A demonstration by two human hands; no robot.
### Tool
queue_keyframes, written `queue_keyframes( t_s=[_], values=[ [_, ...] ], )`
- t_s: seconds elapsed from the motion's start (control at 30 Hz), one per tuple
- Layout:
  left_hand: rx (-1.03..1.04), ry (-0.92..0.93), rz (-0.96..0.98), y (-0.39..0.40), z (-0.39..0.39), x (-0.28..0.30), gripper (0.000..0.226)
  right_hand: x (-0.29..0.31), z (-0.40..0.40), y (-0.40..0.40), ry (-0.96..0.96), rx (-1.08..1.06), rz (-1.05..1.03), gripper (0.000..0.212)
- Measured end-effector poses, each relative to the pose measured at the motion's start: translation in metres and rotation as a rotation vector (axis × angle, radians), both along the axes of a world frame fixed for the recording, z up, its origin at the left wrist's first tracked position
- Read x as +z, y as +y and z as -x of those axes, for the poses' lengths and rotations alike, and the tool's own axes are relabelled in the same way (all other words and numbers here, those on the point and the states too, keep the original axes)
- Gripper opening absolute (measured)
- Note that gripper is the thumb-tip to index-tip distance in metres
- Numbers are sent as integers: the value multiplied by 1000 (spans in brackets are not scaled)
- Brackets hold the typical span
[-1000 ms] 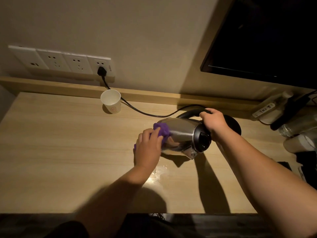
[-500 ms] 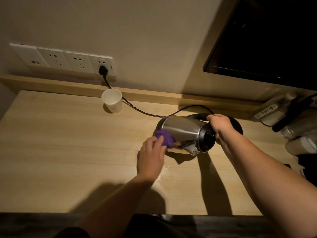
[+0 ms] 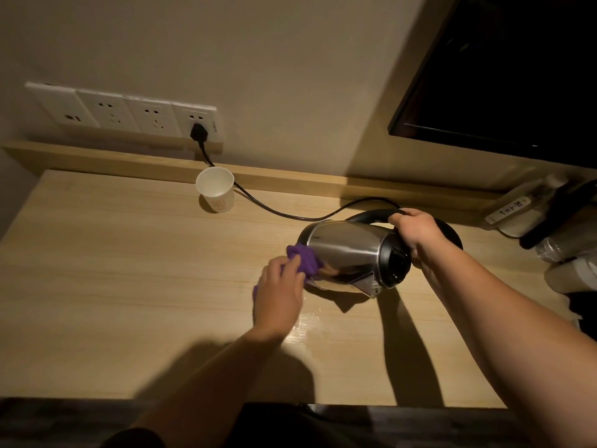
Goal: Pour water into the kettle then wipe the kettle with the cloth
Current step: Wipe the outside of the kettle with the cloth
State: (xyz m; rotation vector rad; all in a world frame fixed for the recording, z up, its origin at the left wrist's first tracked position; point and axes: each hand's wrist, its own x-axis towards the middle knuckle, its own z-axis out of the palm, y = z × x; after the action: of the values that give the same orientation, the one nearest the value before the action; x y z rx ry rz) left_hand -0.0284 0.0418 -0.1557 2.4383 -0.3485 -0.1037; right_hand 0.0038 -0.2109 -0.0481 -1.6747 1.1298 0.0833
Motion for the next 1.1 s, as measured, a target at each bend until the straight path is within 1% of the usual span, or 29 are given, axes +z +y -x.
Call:
queue_keyframes(
  t_s=[0.1,0.17,0.2,0.37,0.47,0.53,0.63,0.77,0.83,0.9,1.0,1.03,1.1],
  values=[
    [83,179,116,8,-30,6,28,1,2,2,-18,57,4,46],
    [57,290,189,3,-58,19,31,2,5,4,-39,92,18,45],
    [8,315,178,0,-73,26,32,1,7,4,-53,112,35,46],
    [-309,267,-16,-23,-127,64,44,1,10,12,-134,249,168,44],
    [-497,222,-164,-43,-144,77,38,4,3,19,-148,344,250,46],
    [-550,212,-210,-49,-149,78,34,5,0,20,-143,356,258,48],
    [-522,213,-192,-46,-142,71,31,3,-1,19,-147,301,229,47],
    [-401,197,-29,-33,-121,62,33,-1,-1,16,-141,166,159,42],
    [-330,145,48,-23,-104,58,32,-1,0,13,-120,73,94,41],
    [-247,58,96,-14,-81,48,29,-1,-1,12,-97,25,65,42],
    [-161,-39,108,1,-47,27,31,2,-6,14,-78,13,62,42],
    [-157,-41,102,6,-36,20,31,3,-9,14,-76,5,58,42],
    [-219,-11,36,15,-13,5,29,7,-12,14,-65,-19,49,44]
  ],
)
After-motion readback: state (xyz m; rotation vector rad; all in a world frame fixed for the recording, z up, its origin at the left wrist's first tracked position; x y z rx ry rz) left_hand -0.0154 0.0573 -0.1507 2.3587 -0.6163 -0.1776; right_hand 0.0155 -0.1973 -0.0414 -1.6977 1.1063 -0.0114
